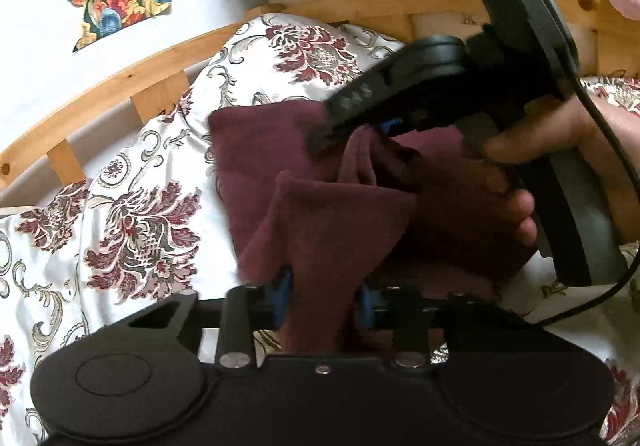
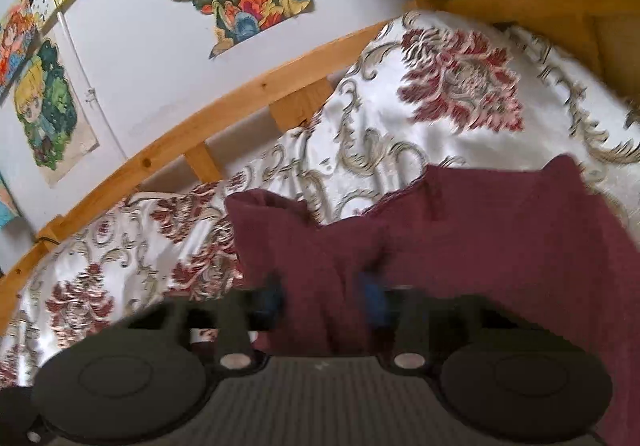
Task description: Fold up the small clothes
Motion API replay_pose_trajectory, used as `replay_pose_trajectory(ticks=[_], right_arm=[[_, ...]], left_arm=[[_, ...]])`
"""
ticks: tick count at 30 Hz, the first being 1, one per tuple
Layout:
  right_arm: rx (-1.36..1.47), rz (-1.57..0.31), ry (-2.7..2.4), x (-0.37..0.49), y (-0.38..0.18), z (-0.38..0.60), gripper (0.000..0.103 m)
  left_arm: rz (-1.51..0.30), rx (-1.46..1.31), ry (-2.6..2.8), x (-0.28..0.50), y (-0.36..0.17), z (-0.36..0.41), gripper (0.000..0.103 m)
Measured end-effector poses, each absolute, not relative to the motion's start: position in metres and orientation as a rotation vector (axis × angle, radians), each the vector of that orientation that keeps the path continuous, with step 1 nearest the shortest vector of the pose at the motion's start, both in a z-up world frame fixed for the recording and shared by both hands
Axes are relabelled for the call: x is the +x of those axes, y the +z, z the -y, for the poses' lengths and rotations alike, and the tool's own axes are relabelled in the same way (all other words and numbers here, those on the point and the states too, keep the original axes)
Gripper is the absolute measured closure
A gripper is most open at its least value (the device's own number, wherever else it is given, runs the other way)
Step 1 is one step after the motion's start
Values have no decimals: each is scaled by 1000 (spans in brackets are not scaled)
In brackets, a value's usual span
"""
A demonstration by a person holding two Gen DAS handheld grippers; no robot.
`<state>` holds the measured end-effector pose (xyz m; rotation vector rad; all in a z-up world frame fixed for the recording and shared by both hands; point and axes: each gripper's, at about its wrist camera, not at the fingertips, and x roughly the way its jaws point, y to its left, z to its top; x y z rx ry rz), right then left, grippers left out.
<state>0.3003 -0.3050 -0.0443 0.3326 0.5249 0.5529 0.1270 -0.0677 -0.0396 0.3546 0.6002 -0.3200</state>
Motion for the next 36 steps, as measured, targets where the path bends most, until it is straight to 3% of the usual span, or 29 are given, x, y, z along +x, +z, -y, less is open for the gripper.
replay_pose_trajectory(ticks=[2,13,36], right_arm=[[331,-491,543,298,-39,311,86],[219,-352,442,281,-6,361,88],[284,-527,282,283,-40,415,91]], left_arm=[[-580,355,-325,124,-36,70,80],[-421,539,-423,101,-34,126,83],[-511,512,-488,103,-50,160,80]])
